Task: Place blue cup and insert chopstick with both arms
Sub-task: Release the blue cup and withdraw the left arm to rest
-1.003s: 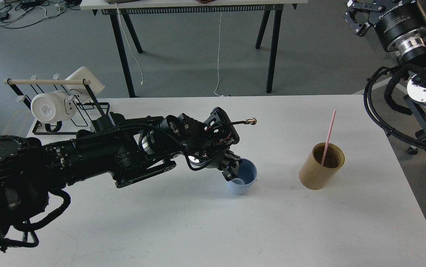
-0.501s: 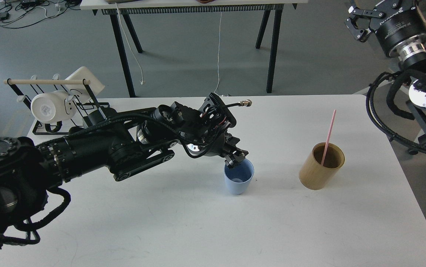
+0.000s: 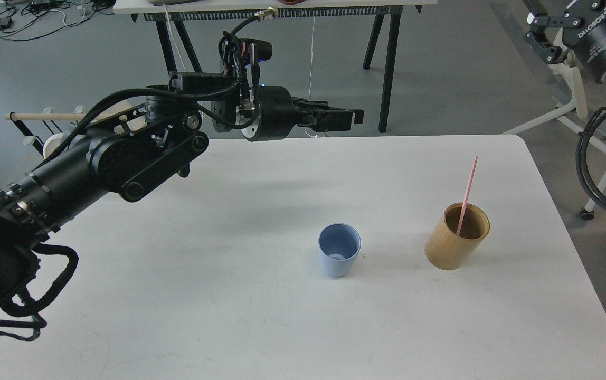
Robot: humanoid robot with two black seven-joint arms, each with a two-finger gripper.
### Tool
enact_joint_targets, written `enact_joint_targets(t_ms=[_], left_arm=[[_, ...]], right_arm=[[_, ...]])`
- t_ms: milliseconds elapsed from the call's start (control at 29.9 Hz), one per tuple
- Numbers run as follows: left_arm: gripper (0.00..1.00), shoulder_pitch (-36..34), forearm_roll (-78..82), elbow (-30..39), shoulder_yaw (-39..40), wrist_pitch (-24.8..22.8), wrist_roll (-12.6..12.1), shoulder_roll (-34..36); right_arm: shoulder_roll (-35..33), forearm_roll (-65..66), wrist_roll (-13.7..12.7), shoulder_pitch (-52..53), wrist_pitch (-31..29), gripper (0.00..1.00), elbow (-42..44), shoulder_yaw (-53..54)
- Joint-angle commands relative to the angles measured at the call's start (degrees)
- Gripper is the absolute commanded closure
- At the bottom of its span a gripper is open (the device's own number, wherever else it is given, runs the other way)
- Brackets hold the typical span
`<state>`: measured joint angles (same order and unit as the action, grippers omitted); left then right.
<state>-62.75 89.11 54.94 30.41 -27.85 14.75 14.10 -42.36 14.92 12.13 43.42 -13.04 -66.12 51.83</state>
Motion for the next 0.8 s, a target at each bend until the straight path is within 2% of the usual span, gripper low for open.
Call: enact_joint_targets(t_ms=[0,267,401,568,769], left_arm=[[0.0,0.5,-14.5,-0.3,3.4,1.5,0.2,4.0],[0.0,2.5,-55.5,-6.6,6.3,1.7,0.2,10.1],[0.0,2.5,-72.6,-9.5,6.6,1.5,0.2,11.1],[0.0,2.7,-87.9,-17.7,7.5,-0.1,0.1,10.7],[0.0,2.7,-99.1,-27.1,8.4,-0.1,-0.3,10.5]], right_arm=[[-3.3,8.3,0.0,-2.1,1.9,0.01,-4.0,-1.7],[-8.2,28.5,0.0,-6.6,5.7,0.02,-10.0,-3.2],[-9.2,41.8,0.1,-7.6,11.6,0.02,-12.5,-7.0],[-10.2,56.4,0.1,-8.1,15.9,0.02,-12.8,-11.3],[-11.5,63.7,0.3,-9.2,18.0,0.03,-13.1,-16.5]])
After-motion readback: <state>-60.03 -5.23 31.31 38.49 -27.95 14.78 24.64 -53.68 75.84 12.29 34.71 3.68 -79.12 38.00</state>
